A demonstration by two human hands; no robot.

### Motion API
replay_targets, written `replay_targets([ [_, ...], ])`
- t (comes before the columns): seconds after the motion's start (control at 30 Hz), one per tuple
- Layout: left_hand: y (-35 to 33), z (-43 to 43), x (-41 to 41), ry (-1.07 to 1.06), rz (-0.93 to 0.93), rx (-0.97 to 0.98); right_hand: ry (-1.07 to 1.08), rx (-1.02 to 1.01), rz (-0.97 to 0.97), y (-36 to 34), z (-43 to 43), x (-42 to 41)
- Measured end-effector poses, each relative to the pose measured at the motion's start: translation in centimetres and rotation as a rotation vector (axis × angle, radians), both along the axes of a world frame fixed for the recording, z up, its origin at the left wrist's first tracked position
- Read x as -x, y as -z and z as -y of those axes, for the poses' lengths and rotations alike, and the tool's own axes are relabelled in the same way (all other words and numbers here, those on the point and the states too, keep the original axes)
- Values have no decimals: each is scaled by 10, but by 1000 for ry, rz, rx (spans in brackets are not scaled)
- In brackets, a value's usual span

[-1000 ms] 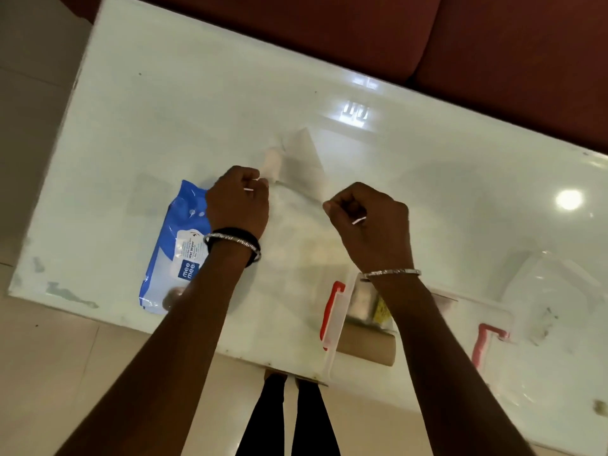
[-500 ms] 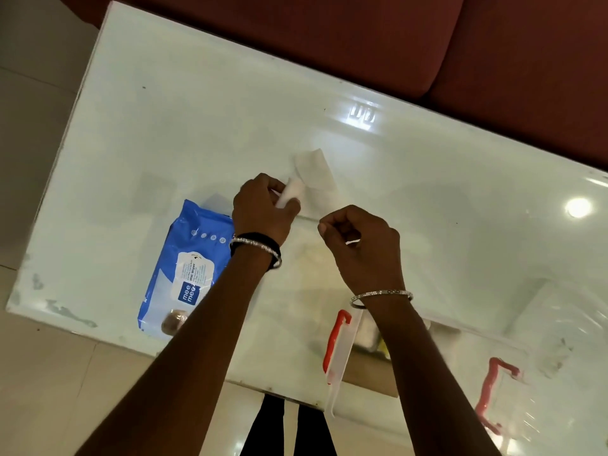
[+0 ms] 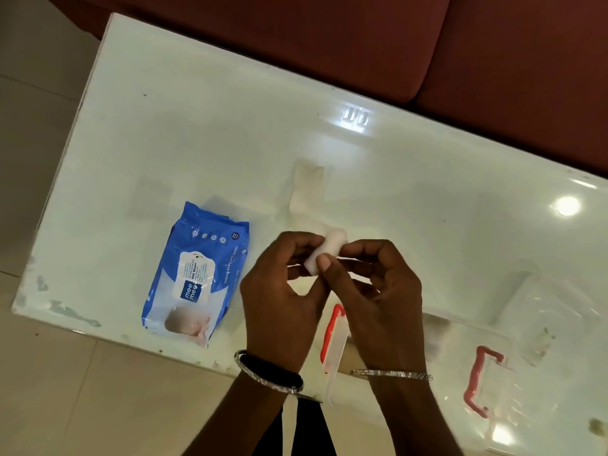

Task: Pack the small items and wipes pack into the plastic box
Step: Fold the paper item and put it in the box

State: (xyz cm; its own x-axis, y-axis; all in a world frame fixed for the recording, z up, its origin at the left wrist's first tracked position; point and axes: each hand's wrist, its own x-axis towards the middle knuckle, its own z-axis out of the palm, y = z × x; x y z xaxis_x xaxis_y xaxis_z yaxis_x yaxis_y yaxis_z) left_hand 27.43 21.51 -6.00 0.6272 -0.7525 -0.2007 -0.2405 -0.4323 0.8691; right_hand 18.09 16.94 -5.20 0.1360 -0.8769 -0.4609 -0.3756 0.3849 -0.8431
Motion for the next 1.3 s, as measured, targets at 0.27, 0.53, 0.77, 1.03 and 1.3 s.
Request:
replay_targets([
  [0.27,-48,-28,2,160,-56,74,77,15,135,-30,-6,20],
  [0.53,-113,-37,-4,271,-49,125,-89,29,267,-97,-25,48],
  [0.77,-169,-41,7,348,-528,89,-113,2,354,-161,-35,73],
  [1.03,-249,-52,24,255,-710,156,-81,-19,420,-250,-43,95],
  [1.3,-333,-64,30,318,-990,87,-124,-10,540,-331,-60,115],
])
